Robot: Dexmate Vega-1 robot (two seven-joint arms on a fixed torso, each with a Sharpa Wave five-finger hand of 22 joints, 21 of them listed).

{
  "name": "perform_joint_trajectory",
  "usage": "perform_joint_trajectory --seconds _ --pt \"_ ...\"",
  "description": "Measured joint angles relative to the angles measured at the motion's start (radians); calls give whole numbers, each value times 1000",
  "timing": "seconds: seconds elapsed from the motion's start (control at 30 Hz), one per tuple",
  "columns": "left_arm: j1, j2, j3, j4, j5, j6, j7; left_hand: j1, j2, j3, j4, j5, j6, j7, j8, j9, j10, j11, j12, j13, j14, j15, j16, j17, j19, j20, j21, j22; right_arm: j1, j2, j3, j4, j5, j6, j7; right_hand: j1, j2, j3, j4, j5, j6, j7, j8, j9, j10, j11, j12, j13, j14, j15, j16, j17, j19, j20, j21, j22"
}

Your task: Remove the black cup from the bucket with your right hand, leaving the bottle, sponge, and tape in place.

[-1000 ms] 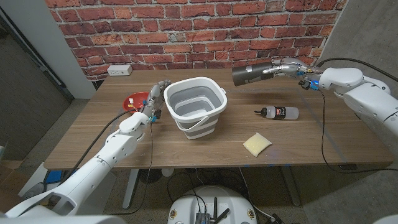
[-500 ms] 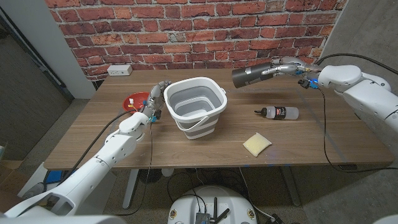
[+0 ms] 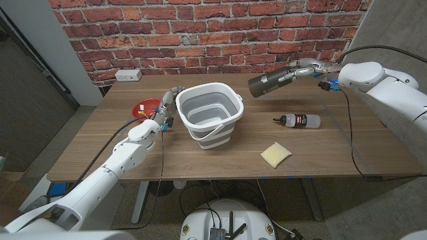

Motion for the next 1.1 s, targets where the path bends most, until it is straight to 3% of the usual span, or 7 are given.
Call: perform_joint_trajectory --seconds 0.53,0.6,0.8,0.9,0.93,1.1 --pt "-8 -7 7 14 0 2 -6 0 0 0 0 0 0 0 0 0 0 0 0 0 0 0 0 0 0 0 0 0 91 -5 -67 -47 -171 -103 87 6 -6 0 0 -1 5 5 6 0 0 0 7 0 -1 -1 -7 0 0 0 0 0" --pt "-8 -7 7 14 0 2 -5 0 0 0 0 0 0 0 0 0 0 0 0 0 0 0 0 0 0 0 0 0 129 -5 -93 -60 -201 -117 107 6 -6 0 0 -1 5 5 6 0 0 0 7 0 -1 -1 -7 0 0 0 0 0" --pt "-6 -8 7 13 1 2 -3 0 0 0 0 0 0 0 0 0 0 0 0 0 0 0 0 0 0 0 0 0 183 5 -130 -70 -267 -145 164 6 -6 -1 -1 -1 5 5 6 0 0 0 7 0 -1 -1 -7 0 0 0 0 0" --pt "-6 -9 8 13 1 2 -3 0 0 0 0 0 3 -3 0 0 0 0 0 0 0 0 0 0 0 0 0 0 183 5 -130 -70 -294 -153 186 6 -6 -1 -1 -1 5 5 6 0 0 0 7 3 -1 -1 -7 0 0 0 0 0" --pt "-6 -9 8 13 1 2 -3 0 0 0 0 0 3 -3 0 0 0 0 0 0 0 0 0 0 0 0 0 0 212 14 -153 -70 -310 -157 201 6 -6 -2 -1 2 5 5 6 0 0 0 7 6 -1 -1 -7 0 0 0 0 0" --pt "-8 -12 10 16 1 2 -5 0 0 0 0 0 3 -3 0 0 5 5 0 0 0 0 0 0 0 0 0 0 253 32 -186 -68 -373 -172 245 6 -6 -2 -2 4 5 5 6 0 2 2 7 6 0 -1 -11 0 0 0 0 0"
